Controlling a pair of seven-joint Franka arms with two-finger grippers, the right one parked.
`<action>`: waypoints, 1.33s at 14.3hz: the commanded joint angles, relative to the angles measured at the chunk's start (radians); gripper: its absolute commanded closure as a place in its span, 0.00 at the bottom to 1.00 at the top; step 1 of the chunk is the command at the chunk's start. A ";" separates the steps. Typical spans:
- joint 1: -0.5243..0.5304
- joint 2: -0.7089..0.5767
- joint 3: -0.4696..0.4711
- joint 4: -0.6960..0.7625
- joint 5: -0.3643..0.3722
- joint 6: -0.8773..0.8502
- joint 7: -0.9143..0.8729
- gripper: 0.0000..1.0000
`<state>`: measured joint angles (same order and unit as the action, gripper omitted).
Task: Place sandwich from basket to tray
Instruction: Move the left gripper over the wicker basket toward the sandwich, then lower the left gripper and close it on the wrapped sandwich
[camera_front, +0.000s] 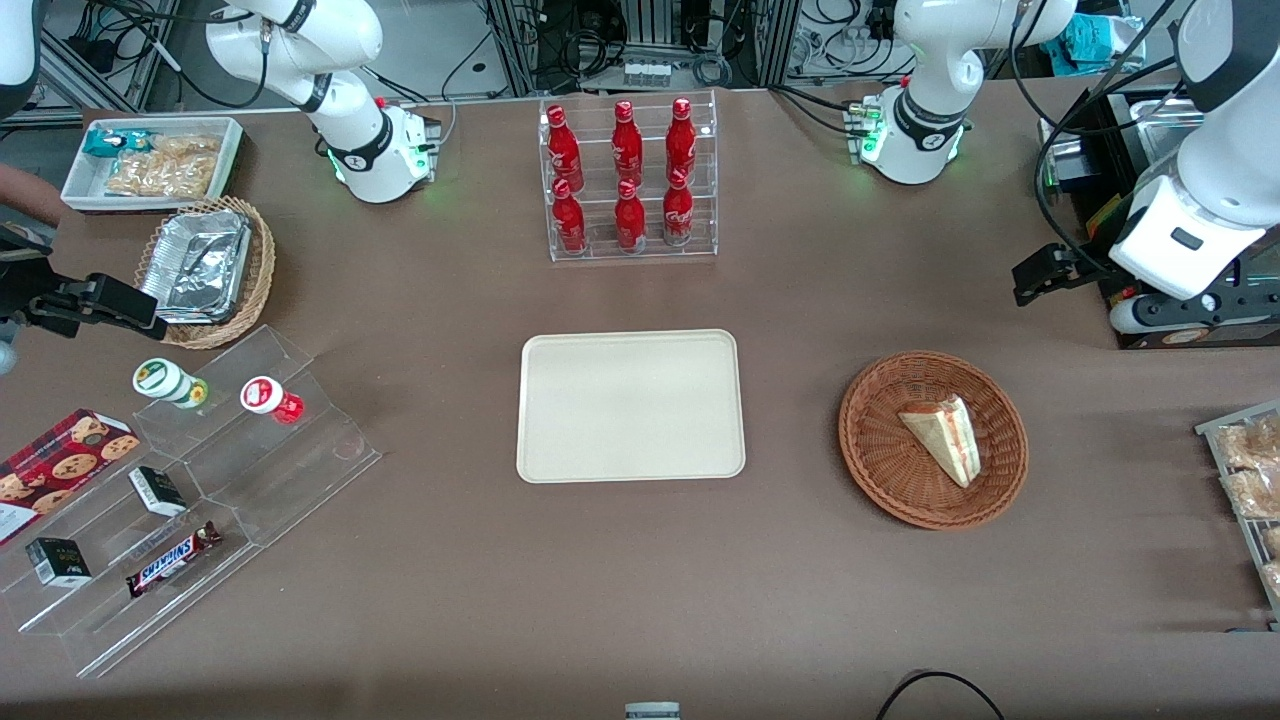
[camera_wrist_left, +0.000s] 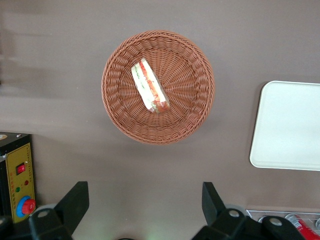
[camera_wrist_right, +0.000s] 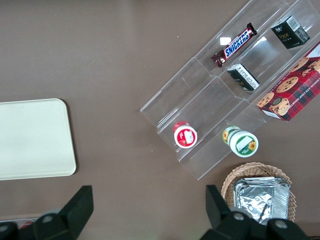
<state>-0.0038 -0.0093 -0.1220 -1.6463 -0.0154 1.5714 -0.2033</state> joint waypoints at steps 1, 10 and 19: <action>-0.002 -0.008 -0.005 -0.007 0.017 0.003 0.012 0.00; -0.002 0.071 -0.005 -0.230 0.022 0.241 0.010 0.00; 0.008 0.115 -0.001 -0.560 0.006 0.811 -0.135 0.00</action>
<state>-0.0011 0.0978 -0.1204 -2.1895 -0.0140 2.3388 -0.2441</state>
